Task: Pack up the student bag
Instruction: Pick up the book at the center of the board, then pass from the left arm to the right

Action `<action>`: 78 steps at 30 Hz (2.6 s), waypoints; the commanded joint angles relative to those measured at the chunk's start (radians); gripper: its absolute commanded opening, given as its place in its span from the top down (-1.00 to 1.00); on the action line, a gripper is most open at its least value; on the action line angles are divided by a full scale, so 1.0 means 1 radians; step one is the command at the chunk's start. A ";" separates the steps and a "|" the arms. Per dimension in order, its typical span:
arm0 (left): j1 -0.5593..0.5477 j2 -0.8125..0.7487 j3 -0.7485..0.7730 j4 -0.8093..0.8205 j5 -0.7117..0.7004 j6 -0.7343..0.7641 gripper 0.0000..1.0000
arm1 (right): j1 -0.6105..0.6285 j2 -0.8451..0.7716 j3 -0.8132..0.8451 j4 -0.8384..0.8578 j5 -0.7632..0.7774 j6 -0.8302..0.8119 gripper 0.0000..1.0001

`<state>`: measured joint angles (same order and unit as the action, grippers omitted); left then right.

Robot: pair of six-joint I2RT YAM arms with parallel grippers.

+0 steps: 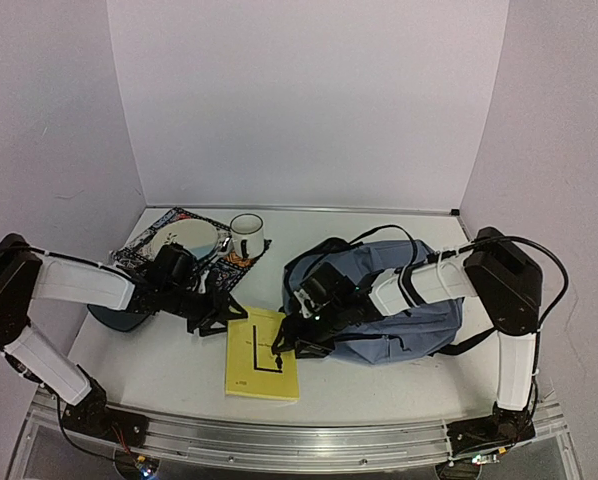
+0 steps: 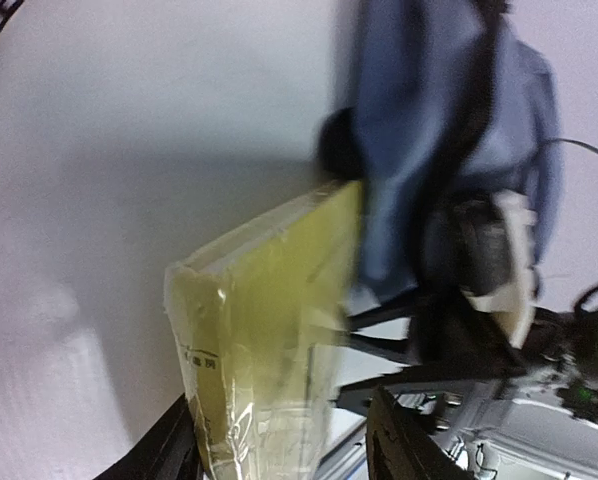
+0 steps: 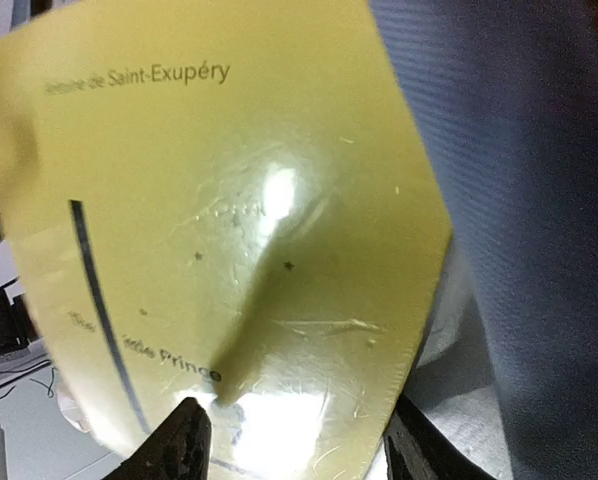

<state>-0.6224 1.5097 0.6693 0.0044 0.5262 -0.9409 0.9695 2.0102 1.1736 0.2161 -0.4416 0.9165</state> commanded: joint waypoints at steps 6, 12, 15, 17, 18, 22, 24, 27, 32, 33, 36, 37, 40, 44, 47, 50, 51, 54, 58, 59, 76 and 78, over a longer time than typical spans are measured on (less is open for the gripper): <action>-0.034 -0.211 -0.046 0.334 0.092 -0.020 0.01 | 0.018 -0.098 0.006 0.309 -0.084 0.009 -0.14; -0.034 -0.131 -0.077 0.332 0.127 -0.056 -0.07 | 0.018 -0.086 0.004 0.316 -0.067 0.011 -0.12; -0.034 -0.109 -0.097 0.330 0.115 -0.062 -0.14 | 0.017 -0.082 0.004 0.317 -0.052 0.009 -0.12; -0.034 -0.102 -0.106 0.325 0.107 -0.058 -0.16 | 0.017 -0.081 0.003 0.316 -0.042 0.007 -0.11; -0.034 -0.098 -0.105 0.322 0.105 -0.055 -0.17 | 0.018 -0.079 0.002 0.315 -0.039 0.007 -0.11; -0.034 -0.083 -0.093 0.291 0.102 -0.030 -0.15 | 0.018 -0.074 0.001 0.315 -0.035 0.006 -0.11; -0.034 -0.086 -0.089 0.267 0.093 -0.015 -0.06 | 0.017 -0.075 -0.001 0.316 -0.029 0.004 -0.11; -0.036 -0.108 -0.027 0.076 0.004 0.098 0.28 | 0.018 -0.086 -0.009 0.297 -0.008 -0.006 -0.10; -0.034 -0.174 0.036 -0.071 -0.066 0.198 0.86 | 0.017 -0.134 -0.007 0.207 0.029 -0.070 -0.18; -0.033 -0.181 0.042 -0.077 -0.064 0.206 0.97 | 0.017 -0.145 -0.004 0.192 0.033 -0.085 -0.21; -0.030 -0.216 0.064 -0.089 -0.049 0.234 1.00 | 0.005 -0.181 -0.005 0.152 0.045 -0.111 -0.28; -0.028 -0.227 0.071 -0.090 -0.044 0.247 1.00 | -0.004 -0.200 -0.009 0.145 0.048 -0.116 -0.32; -0.023 -0.262 0.091 -0.090 -0.026 0.278 1.00 | -0.024 -0.240 -0.015 0.110 0.051 -0.142 -0.42; 0.000 -0.284 0.139 -0.074 0.059 0.318 1.00 | -0.076 -0.309 -0.022 0.058 0.032 -0.186 -0.65; 0.013 -0.284 0.169 -0.023 0.127 0.319 1.00 | -0.117 -0.352 -0.044 0.057 0.009 -0.199 -0.78; 0.021 -0.279 0.191 0.044 0.199 0.306 1.00 | -0.140 -0.385 -0.059 0.057 -0.024 -0.217 -0.90; 0.024 -0.273 0.199 0.090 0.231 0.290 1.00 | -0.151 -0.397 -0.065 0.057 -0.033 -0.223 -0.95; 0.026 -0.256 0.228 0.158 0.289 0.261 1.00 | -0.181 -0.419 -0.082 0.058 -0.055 -0.221 -0.96; 0.027 -0.229 0.275 0.175 0.335 0.275 1.00 | -0.190 -0.424 -0.086 0.088 -0.109 -0.222 -0.96; 0.027 -0.222 0.280 0.185 0.345 0.272 1.00 | -0.190 -0.426 -0.087 0.099 -0.118 -0.219 -0.96; 0.042 -0.138 0.339 0.347 0.443 0.181 1.00 | -0.247 -0.457 -0.076 0.445 -0.384 -0.079 -0.49; 0.048 -0.132 0.335 0.365 0.440 0.168 1.00 | -0.253 -0.457 -0.062 0.456 -0.397 -0.067 -0.40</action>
<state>-0.5915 1.3819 0.9344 0.2237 0.9253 -0.7303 0.7296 1.5970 1.0771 0.5690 -0.7601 0.8055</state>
